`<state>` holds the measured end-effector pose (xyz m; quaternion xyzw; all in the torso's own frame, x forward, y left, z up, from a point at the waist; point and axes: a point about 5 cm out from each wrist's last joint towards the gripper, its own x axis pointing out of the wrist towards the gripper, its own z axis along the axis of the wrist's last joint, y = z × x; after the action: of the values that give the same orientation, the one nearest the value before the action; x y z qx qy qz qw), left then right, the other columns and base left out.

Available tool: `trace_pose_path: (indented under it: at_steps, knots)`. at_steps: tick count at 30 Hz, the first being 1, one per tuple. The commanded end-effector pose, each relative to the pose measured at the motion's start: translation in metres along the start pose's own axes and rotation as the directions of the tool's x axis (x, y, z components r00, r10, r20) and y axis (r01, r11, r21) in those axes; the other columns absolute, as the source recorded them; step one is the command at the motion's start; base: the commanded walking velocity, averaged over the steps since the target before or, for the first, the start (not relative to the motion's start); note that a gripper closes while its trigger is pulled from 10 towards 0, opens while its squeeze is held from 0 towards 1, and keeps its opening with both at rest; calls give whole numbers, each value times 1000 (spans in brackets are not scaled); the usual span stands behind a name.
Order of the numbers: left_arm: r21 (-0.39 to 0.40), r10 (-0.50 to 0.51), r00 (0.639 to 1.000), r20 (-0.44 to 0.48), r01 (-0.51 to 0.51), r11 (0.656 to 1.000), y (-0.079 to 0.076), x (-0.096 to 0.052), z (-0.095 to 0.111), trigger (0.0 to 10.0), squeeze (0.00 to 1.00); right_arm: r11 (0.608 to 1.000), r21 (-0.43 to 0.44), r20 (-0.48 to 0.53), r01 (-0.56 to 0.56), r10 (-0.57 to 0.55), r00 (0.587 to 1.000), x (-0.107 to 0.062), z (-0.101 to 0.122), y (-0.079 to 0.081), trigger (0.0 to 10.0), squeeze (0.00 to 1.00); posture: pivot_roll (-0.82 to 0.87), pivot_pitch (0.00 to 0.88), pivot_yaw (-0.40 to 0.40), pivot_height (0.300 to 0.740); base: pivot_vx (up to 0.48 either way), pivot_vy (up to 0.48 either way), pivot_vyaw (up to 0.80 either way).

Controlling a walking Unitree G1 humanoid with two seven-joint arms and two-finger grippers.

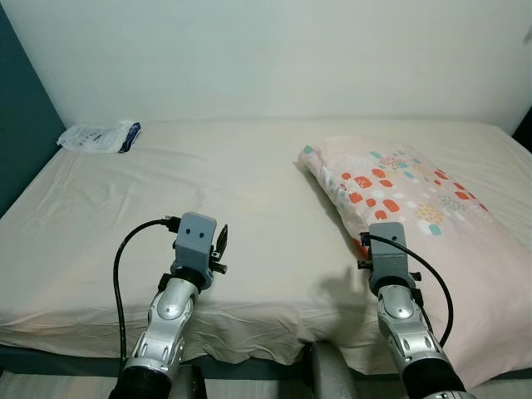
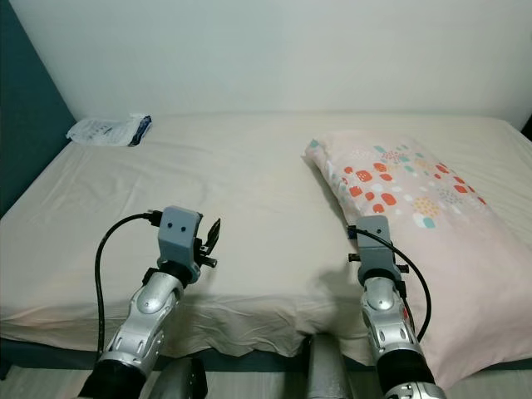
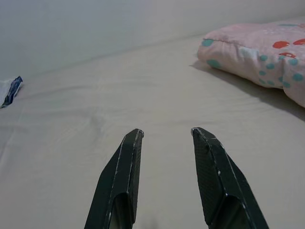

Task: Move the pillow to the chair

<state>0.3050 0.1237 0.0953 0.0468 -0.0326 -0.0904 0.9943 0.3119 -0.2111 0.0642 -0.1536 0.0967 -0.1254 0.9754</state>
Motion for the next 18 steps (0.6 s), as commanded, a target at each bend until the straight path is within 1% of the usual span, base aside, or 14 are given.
trace_pose_path:
  at_steps: [1, 5, 6, 7, 8, 11, 12, 18]
  knots:
    - [0, -9, 1000, -16, 9, 1000, -1, 0, -4, 10000, 0, 1000, 7, -11, -3, 4, 1000, 1, 0, 1, 10000, 0, -96, 22, 9, 591, 0, 0, 0]
    - [3, -11, 1000, -27, 12, 1000, -2, 0, -4, 10000, 0, 1000, 10, -16, -15, 15, 1000, 2, -1, 2, 10000, 0, -84, 34, 1, 582, 0, 0, 0]
    - [13, -12, 999, -43, 13, 1000, -1, -2, -6, 10000, 0, 998, 60, -42, -1, 4, 999, 4, -3, 1, 10000, 0, -73, 46, 1, 582, 0, 0, 0]
    - [13, -12, 999, -43, 13, 1000, -1, -2, -6, 10000, 0, 998, 60, -42, -1, 4, 999, 4, -3, 1, 10000, 0, -73, 46, 1, 582, 0, 0, 0]
    - [17, -12, 999, -49, 12, 1000, 0, -3, -6, 10000, 0, 997, 82, -55, 6, -2, 998, 4, -4, 0, 10000, 0, -73, 46, 1, 582, 0, 0, 0]
    - [18, -10, 999, -51, 11, 1000, 0, -3, -7, 10000, 0, 995, 95, -62, 11, -5, 998, 5, -5, 0, 10000, 0, -73, 46, 1, 582, 0, 0, 0]
    - [22, -19, 998, -61, 21, 1000, 0, -3, -8, 10000, 0, 994, 105, -65, 15, -8, 998, 7, -3, -1, 10000, 0, -73, 62, 13, 582, 0, 0, 0]
    - [17, -44, 996, -77, 45, 999, -1, -3, -9, 10000, 0, 992, 122, -71, 17, -8, 997, 10, 1, -2, 10000, 0, -68, 94, 28, 582, 0, 0, 0]
